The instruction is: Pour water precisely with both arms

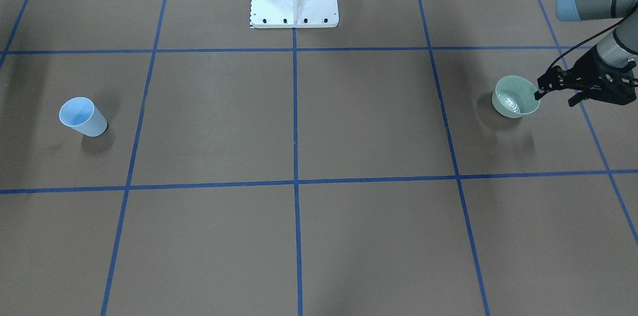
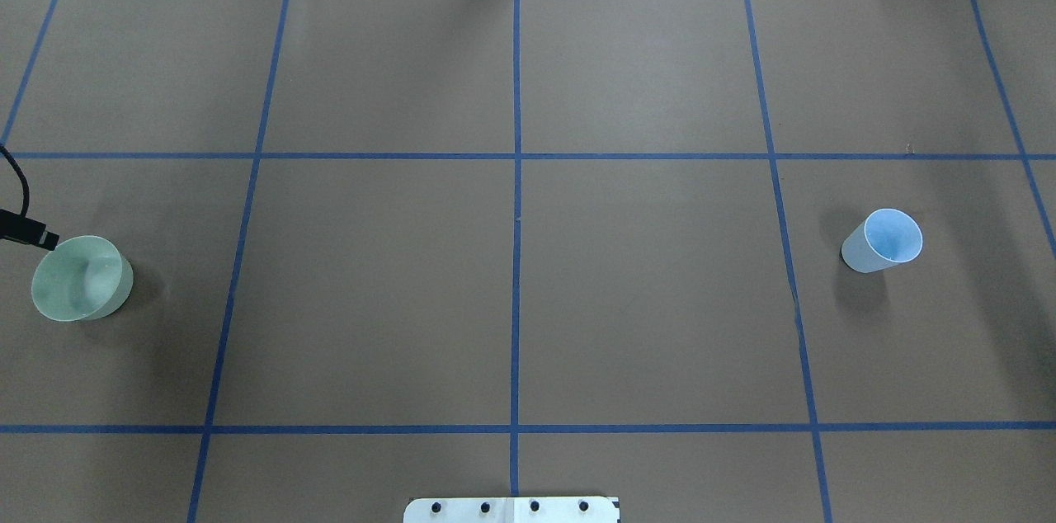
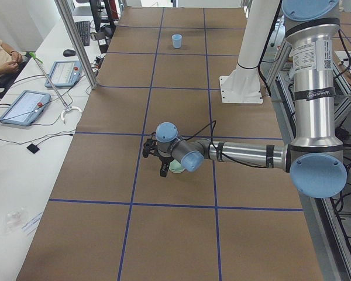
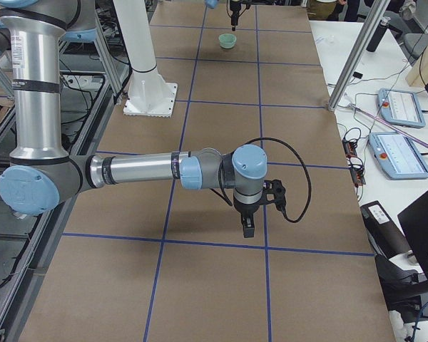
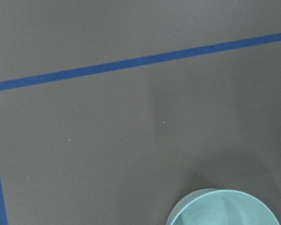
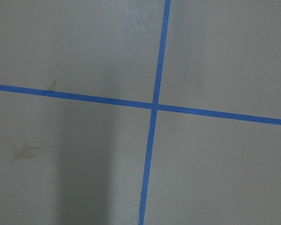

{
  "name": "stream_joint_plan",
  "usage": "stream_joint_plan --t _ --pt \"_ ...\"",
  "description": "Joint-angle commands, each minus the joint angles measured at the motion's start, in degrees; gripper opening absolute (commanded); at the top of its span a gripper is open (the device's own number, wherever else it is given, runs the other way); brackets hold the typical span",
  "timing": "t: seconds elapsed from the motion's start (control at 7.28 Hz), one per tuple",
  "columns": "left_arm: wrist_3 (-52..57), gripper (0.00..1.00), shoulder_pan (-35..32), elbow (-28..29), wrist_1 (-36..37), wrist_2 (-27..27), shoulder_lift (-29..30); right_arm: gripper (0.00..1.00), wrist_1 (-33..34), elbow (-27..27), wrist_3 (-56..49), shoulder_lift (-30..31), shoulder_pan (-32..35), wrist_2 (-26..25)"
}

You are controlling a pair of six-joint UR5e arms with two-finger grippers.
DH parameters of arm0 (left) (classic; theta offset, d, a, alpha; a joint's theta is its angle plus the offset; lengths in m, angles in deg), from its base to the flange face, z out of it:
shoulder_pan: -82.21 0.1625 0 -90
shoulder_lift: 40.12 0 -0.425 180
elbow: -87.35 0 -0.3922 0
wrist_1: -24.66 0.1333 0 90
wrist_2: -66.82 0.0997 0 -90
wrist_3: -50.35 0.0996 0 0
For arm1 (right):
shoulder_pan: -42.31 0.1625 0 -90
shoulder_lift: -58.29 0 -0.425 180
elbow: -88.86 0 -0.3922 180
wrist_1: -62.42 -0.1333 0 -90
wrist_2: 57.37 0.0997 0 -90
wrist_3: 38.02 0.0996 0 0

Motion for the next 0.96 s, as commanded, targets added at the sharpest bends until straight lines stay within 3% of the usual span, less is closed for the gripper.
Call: stream_joint_plan --t 0.0,0.27,0.55,0.69,0.82 --pt "-1.26 0.96 2.3 0.09 -0.78 0.59 -0.88 1.0 0.0 -0.01 0.0 0.07 0.0 0.0" --pt "-1.17 0.87 2.74 1.32 -0.78 0.59 -0.79 1.0 0.0 -0.01 -0.09 0.07 0.0 0.0" --pt "-1.26 0.85 3.36 2.55 -0.86 0.59 -0.18 1.0 0.0 0.07 -0.09 0.07 0.0 0.0" --pt "-1.26 0.76 3.45 2.73 -0.86 0.59 -0.09 1.0 0.0 0.08 -0.09 0.07 0.0 0.0" --pt "-1.17 0.45 3.45 2.82 -0.86 0.59 -0.09 1.0 0.0 0.08 -0.09 0.07 0.0 0.0"
